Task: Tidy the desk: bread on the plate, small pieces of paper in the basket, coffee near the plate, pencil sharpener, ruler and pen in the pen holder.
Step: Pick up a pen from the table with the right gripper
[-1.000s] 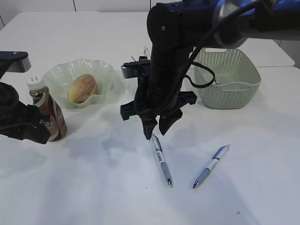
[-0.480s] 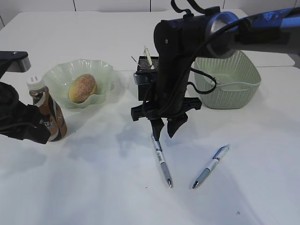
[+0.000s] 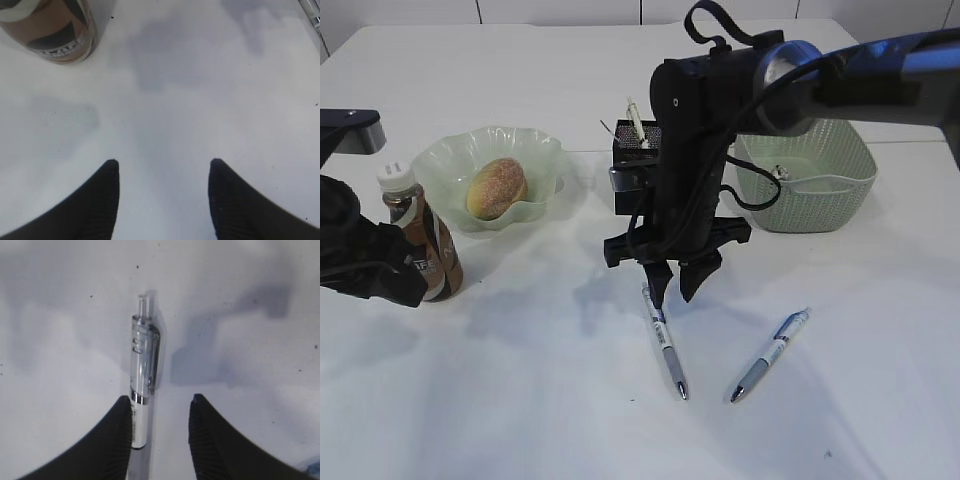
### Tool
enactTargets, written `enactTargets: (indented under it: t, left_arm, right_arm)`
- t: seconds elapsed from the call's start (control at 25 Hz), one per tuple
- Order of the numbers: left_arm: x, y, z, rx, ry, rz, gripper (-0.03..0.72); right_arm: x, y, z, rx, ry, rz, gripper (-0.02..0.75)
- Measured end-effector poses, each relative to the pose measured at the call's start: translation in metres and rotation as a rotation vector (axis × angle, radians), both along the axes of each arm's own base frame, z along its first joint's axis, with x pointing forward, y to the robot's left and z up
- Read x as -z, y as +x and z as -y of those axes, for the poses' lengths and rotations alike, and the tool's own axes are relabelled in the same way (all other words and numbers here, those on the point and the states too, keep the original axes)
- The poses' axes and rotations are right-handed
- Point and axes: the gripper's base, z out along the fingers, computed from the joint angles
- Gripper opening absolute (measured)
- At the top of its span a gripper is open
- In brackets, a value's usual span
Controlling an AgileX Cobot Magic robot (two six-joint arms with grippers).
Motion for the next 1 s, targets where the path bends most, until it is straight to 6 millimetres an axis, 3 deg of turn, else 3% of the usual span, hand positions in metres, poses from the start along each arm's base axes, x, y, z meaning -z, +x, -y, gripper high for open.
enactTargets:
  t: [1.0]
  left_arm:
    - [0.000,0.000,0.000,0.000,0.000,0.000,0.400]
  right_arm:
    - [0.018,0.005,-0.003,0.022,0.003,0.000,0.313]
